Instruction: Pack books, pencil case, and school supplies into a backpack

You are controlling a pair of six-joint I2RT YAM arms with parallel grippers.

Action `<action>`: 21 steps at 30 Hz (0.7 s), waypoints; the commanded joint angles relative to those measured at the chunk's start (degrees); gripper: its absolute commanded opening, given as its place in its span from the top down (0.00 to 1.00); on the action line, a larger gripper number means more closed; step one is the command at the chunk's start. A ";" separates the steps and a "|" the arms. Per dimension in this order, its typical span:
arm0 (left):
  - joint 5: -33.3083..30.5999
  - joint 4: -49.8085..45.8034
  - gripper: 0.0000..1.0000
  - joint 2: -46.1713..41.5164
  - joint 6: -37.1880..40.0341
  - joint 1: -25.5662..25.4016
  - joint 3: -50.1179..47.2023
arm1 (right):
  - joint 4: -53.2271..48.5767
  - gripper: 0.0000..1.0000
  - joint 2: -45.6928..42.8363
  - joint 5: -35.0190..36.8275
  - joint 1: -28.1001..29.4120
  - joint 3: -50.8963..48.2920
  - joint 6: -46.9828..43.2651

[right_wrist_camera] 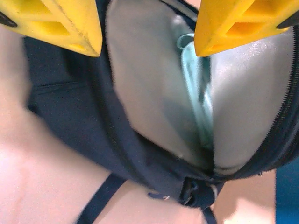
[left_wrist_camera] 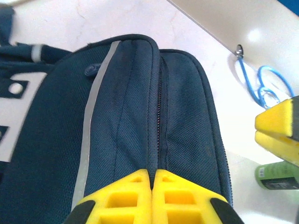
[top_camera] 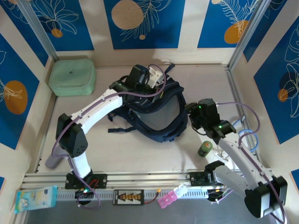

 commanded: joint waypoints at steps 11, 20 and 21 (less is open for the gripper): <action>10.75 11.62 0.17 -6.65 -21.15 7.38 -16.13 | -7.14 0.24 2.29 -4.08 1.68 9.12 -17.27; 4.50 11.14 0.37 -10.43 -35.27 21.85 -31.84 | -4.07 0.22 11.28 -5.15 9.11 9.91 -15.43; 4.65 11.70 0.42 -10.20 -36.42 22.66 -32.68 | -3.63 0.22 12.18 -5.51 9.81 9.76 -15.06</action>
